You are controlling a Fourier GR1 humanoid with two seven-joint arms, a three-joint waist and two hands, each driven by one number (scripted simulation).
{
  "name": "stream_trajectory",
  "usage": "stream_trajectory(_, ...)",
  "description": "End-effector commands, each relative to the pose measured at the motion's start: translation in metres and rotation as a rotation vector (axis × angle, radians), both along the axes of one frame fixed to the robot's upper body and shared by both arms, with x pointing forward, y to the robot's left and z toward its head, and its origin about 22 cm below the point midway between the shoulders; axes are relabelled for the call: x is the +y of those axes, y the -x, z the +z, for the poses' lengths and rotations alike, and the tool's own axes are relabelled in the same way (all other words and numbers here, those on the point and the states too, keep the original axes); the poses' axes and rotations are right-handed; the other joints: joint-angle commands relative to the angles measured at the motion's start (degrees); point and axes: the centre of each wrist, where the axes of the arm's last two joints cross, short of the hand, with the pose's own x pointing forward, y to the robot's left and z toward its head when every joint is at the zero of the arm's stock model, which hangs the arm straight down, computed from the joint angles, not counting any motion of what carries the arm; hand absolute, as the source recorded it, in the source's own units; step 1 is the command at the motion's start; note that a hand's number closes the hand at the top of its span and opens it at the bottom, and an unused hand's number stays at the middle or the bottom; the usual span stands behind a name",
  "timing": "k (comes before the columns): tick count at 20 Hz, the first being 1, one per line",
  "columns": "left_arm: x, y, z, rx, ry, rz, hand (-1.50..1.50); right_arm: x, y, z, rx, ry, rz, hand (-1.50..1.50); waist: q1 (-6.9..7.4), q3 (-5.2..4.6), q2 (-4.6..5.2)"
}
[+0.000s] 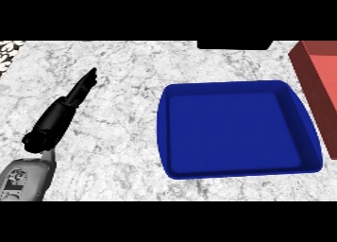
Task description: Pick the cupcake from the tray and place it in the cardboard box
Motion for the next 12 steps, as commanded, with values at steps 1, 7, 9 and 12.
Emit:
stream_trajectory(1,-0.014,0.007,-0.003,-0.007,-0.011,0.003,0.00,-0.010,0.008,-0.003,-0.050,-0.075,0.102,-1.50,0.03,0.02,-0.13)
stream_trajectory(7,0.011,0.001,0.001,0.006,-0.020,0.032,0.00,-0.004,0.003,0.016,-0.570,-0.093,0.123,-1.50,-0.86,0.16,-0.35)
stream_trajectory(9,0.006,0.001,0.001,0.011,-0.001,0.014,0.00,-0.004,0.002,0.035,-0.817,-0.211,0.027,-1.50,-1.25,0.34,-0.52)
stream_trajectory(12,0.012,0.001,0.006,-0.006,0.006,0.032,0.00,-0.018,0.013,0.037,-1.028,-0.349,-0.111,-1.50,-1.41,0.31,-0.51)
